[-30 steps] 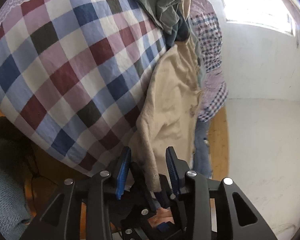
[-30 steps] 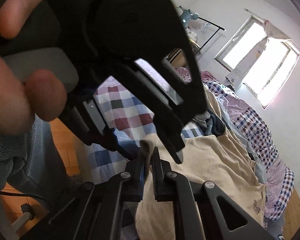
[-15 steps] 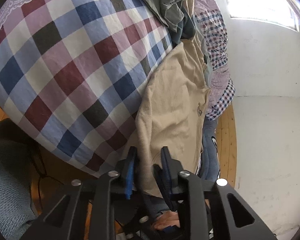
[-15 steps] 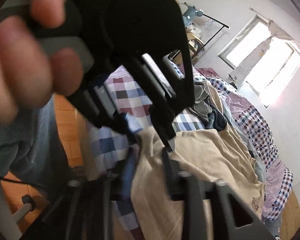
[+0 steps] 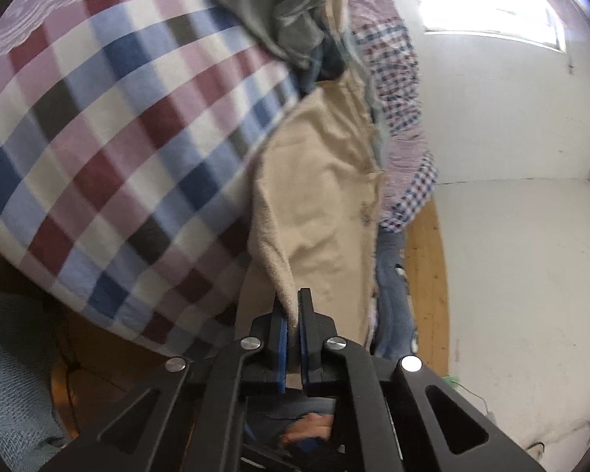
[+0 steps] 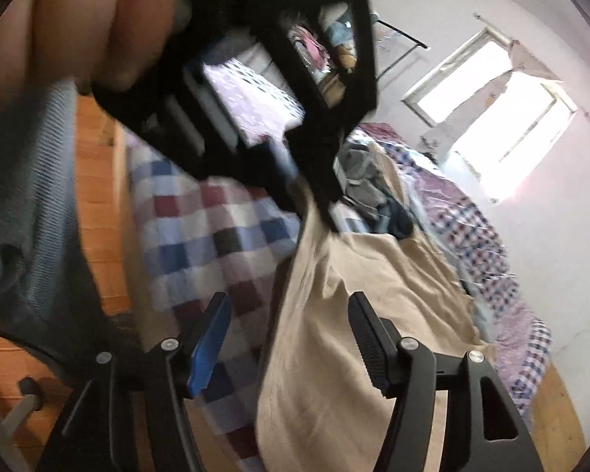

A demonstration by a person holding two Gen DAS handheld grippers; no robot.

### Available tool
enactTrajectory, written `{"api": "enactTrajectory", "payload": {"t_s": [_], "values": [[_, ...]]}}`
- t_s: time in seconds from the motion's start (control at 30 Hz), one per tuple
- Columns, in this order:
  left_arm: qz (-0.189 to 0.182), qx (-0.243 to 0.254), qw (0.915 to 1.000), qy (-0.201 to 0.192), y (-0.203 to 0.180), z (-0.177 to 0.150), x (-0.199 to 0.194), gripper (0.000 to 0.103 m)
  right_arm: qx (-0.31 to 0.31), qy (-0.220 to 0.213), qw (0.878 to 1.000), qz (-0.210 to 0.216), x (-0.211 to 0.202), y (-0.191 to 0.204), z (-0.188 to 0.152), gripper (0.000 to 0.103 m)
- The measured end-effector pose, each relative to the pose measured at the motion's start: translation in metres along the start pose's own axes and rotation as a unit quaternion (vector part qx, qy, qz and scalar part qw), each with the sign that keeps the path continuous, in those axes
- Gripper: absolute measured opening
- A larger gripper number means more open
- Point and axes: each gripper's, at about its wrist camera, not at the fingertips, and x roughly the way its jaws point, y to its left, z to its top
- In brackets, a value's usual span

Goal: Fold clothes

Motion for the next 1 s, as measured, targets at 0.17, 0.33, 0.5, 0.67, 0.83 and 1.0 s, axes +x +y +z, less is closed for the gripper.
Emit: {"api": "enactTrajectory", "payload": {"t_s": [0.17,0.33,0.5,0.67,0.83,1.0], "values": [[-0.035,0.012,0.9993,-0.009,-0.017,0.004,-0.008,0.003,0.007,0.041,0.998,-0.051,0.018,-0.017,-0.017,0.065],[-0.062,0.023,0.9977,-0.017,-0.035,0.010,-0.013,0.003,0.004,0.080,0.993,-0.088,0.021,-0.033,-0.044,0.065],[-0.092,0.039,0.9941,-0.041,-0.056,0.018,-0.025,0.002,0.014,0.124,0.985,-0.117,0.014,-0.056,-0.079,0.065],[-0.116,0.055,0.9888,-0.076,-0.076,0.028,-0.037,0.002,0.028,0.176,0.972,-0.156,0.007,-0.084,-0.125,0.064],[-0.120,0.081,0.9840,-0.103,-0.100,0.035,-0.042,0.002,0.029,0.214,0.959,-0.182,-0.008,-0.098,-0.168,0.064],[-0.121,0.105,0.9810,-0.110,-0.123,0.039,-0.041,0.002,0.029,0.251,0.945,-0.207,-0.022,-0.111,-0.211,0.064]]}}
